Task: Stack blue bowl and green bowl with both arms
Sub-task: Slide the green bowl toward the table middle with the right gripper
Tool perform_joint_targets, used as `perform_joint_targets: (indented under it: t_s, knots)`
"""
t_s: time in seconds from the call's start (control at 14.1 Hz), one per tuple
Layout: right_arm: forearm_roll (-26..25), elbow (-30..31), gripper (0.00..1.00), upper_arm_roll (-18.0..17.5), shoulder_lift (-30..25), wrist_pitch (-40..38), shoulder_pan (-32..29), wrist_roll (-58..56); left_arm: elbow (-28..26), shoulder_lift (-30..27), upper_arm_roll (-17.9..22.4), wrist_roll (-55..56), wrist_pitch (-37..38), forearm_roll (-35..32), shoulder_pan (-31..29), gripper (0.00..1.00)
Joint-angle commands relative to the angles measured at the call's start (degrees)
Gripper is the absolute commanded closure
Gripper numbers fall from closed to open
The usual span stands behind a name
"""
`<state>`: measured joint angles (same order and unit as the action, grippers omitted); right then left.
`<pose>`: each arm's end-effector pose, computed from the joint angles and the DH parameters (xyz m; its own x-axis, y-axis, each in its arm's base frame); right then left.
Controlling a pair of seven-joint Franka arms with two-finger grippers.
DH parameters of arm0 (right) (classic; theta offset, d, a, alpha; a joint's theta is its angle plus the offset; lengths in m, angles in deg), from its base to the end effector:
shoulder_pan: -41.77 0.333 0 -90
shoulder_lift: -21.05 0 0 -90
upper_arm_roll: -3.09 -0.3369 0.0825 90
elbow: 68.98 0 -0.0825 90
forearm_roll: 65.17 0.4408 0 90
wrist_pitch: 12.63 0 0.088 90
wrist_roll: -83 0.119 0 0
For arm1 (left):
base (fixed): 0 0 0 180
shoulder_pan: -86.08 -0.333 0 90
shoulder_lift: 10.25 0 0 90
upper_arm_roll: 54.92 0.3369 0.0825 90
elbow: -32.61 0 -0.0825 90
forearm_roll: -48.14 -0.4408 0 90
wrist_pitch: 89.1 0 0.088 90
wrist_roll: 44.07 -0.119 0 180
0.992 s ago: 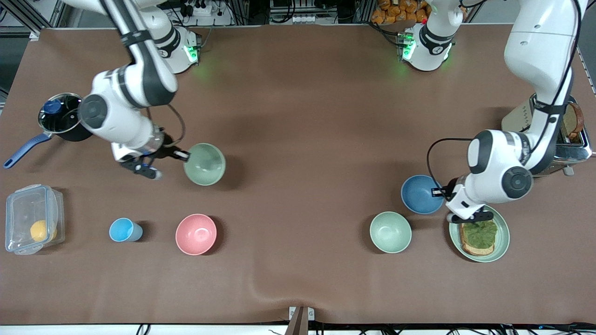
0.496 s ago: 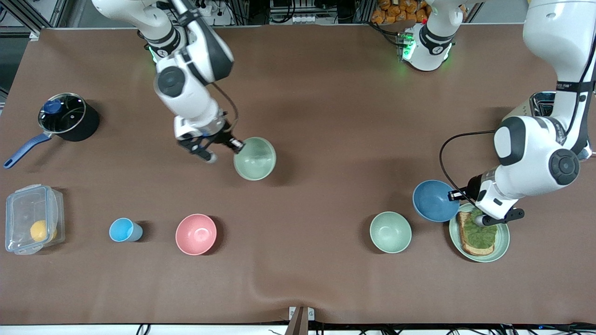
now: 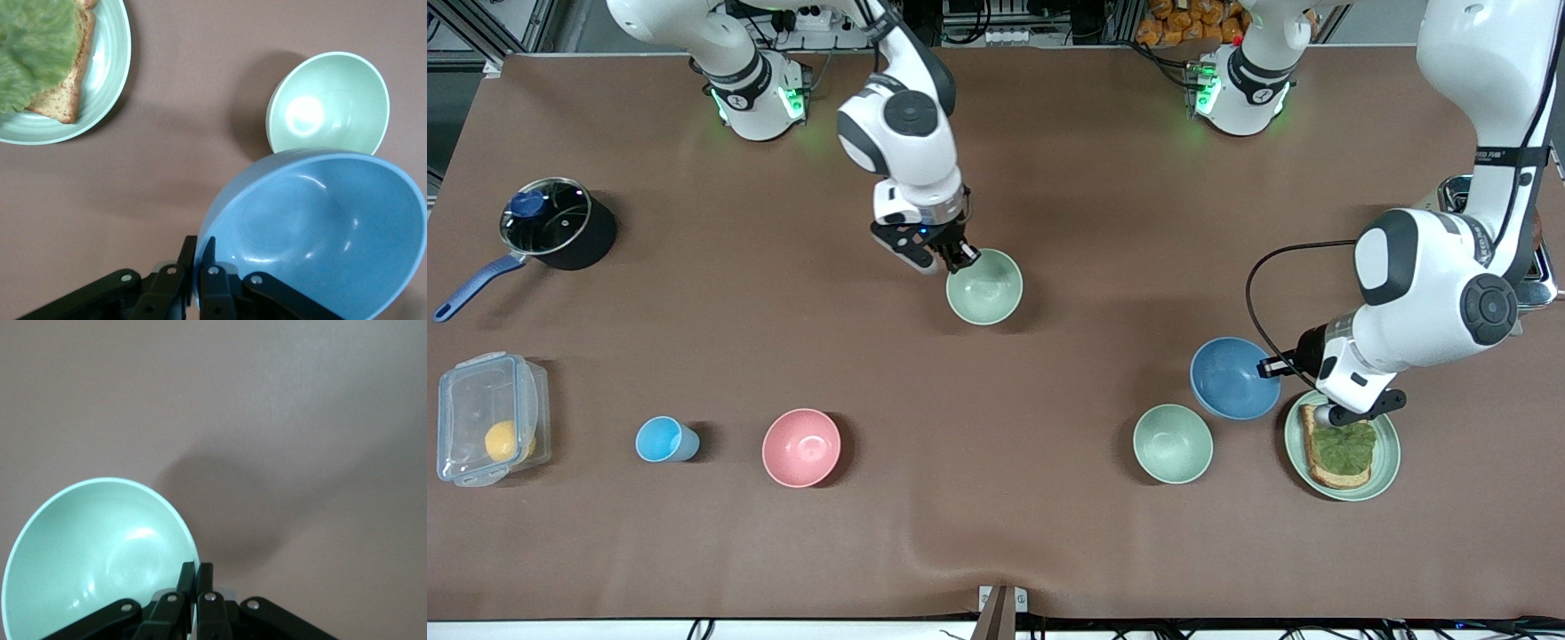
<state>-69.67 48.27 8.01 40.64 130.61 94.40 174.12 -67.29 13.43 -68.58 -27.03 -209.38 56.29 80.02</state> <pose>0.4389 0.4837 0.2500 0.7654 -0.6385 0.0802 -0.6298 -0.7689 -0.1107 0.6996 -0.0894 0.3182 0.9632 0.2415 -0.1176 0.2603 -0.9474 0.1860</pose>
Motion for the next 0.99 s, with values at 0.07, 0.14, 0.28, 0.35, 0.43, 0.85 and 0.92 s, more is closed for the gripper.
perform_joint_targets:
  t_s: [0.07,0.14,0.28,0.35,0.43,0.85,0.92]
  knots:
    - [-3.67,-1.94,1.0,0.87,2.91,-0.24,3.97,7.57,-0.11,-1.26,-0.32,1.23,1.54,2.05,-0.27,1.0]
    - [-5.06,-2.02,1.0,0.87,3.26,-0.24,4.76,9.24,-0.11,-1.26,-0.32,1.23,1.54,2.05,-0.27,1.0]
    - [-7.44,-2.46,1.0,0.7,3.79,0.11,5.47,12.66,-0.11,-1.26,-0.32,1.41,1.54,2.05,-0.18,1.0]
    - [-7.63,-3.16,1.0,0.7,4.67,0.03,7.12,14.42,-0.11,-1.26,-0.41,1.5,1.54,2.05,-0.09,1.0]
    - [-7.71,-3.43,1.0,0.78,5.28,0.11,8.01,15.31,-0.11,-1.09,-0.32,1.58,1.62,2.05,-0.09,1.0]
    - [-7.89,-5.36,1.0,0.7,8.1,0.11,8.46,15.67,-0.11,-1.35,-0.41,1.67,2.42,2.05,0.0,1.0]
    - [-7.89,-5.54,0.94,0.7,8.1,0.11,8.46,15.67,-0.11,-1.35,-0.41,1.67,2.42,2.05,-0.09,1.0]
